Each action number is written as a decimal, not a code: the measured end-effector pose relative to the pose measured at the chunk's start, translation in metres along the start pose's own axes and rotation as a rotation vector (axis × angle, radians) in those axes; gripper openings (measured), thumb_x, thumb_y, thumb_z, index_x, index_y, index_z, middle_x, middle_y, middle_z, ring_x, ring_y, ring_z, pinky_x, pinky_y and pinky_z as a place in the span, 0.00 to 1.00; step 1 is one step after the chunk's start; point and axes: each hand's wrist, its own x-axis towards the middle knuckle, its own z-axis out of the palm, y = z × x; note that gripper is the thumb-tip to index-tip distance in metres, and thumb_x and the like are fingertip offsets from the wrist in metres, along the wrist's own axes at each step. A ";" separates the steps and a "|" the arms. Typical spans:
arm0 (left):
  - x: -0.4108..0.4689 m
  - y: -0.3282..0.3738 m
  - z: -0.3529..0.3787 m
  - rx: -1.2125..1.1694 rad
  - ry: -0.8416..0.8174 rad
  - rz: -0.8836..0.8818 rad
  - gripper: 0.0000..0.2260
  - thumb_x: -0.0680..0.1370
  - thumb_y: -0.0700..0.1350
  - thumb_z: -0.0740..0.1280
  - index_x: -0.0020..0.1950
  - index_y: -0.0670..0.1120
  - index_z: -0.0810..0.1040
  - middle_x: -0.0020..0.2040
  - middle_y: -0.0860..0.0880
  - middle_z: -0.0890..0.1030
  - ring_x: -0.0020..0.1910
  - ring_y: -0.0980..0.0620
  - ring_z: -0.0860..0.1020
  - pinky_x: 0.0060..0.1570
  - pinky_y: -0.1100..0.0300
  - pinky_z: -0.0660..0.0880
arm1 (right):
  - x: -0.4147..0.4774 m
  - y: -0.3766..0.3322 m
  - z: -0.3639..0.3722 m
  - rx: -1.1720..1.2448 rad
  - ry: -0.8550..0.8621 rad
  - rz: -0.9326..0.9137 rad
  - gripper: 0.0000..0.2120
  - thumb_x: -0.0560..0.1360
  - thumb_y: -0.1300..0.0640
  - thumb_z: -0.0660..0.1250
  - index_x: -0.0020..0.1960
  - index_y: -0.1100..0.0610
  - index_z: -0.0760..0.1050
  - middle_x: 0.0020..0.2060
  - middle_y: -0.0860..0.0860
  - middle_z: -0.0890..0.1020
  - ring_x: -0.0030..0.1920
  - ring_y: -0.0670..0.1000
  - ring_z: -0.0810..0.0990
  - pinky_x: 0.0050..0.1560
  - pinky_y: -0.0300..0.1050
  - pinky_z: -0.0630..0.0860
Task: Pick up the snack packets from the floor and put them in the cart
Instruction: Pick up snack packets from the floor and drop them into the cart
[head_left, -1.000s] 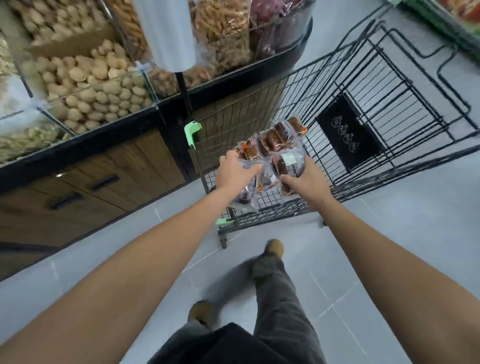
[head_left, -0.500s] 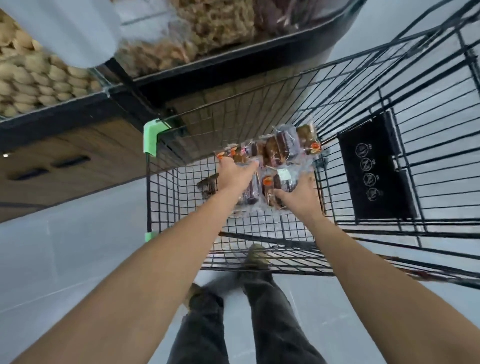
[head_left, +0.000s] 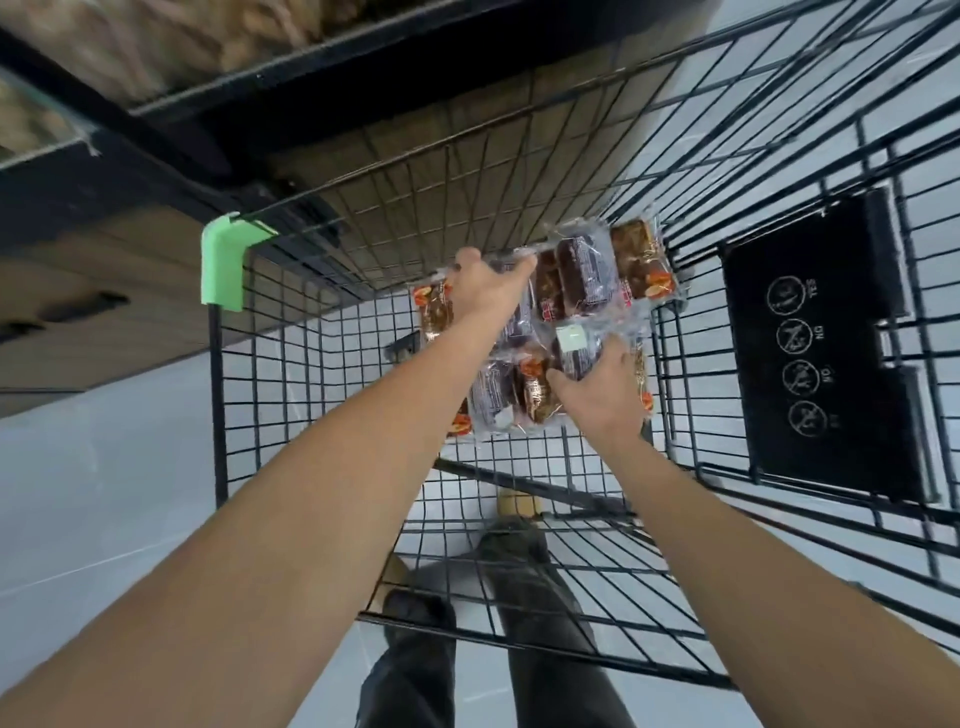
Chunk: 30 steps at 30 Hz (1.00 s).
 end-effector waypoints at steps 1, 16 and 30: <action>0.003 0.001 0.000 -0.012 0.005 0.006 0.33 0.74 0.56 0.69 0.72 0.44 0.60 0.69 0.42 0.66 0.64 0.43 0.71 0.57 0.57 0.70 | 0.002 -0.001 0.000 -0.008 -0.002 -0.005 0.41 0.70 0.45 0.73 0.73 0.60 0.56 0.69 0.58 0.67 0.68 0.59 0.69 0.66 0.60 0.70; -0.062 -0.039 -0.059 -0.106 -0.013 0.104 0.22 0.74 0.42 0.70 0.67 0.46 0.70 0.58 0.48 0.76 0.55 0.51 0.77 0.59 0.57 0.74 | -0.043 -0.027 -0.018 -0.064 -0.050 -0.150 0.34 0.73 0.48 0.70 0.73 0.59 0.60 0.67 0.57 0.68 0.67 0.56 0.68 0.68 0.54 0.67; -0.161 -0.134 -0.221 -0.125 0.197 0.164 0.28 0.75 0.44 0.68 0.73 0.44 0.63 0.70 0.46 0.69 0.69 0.49 0.68 0.70 0.52 0.65 | -0.178 -0.135 0.030 -0.106 -0.213 -0.488 0.29 0.75 0.49 0.67 0.72 0.57 0.62 0.68 0.54 0.72 0.68 0.55 0.71 0.67 0.54 0.69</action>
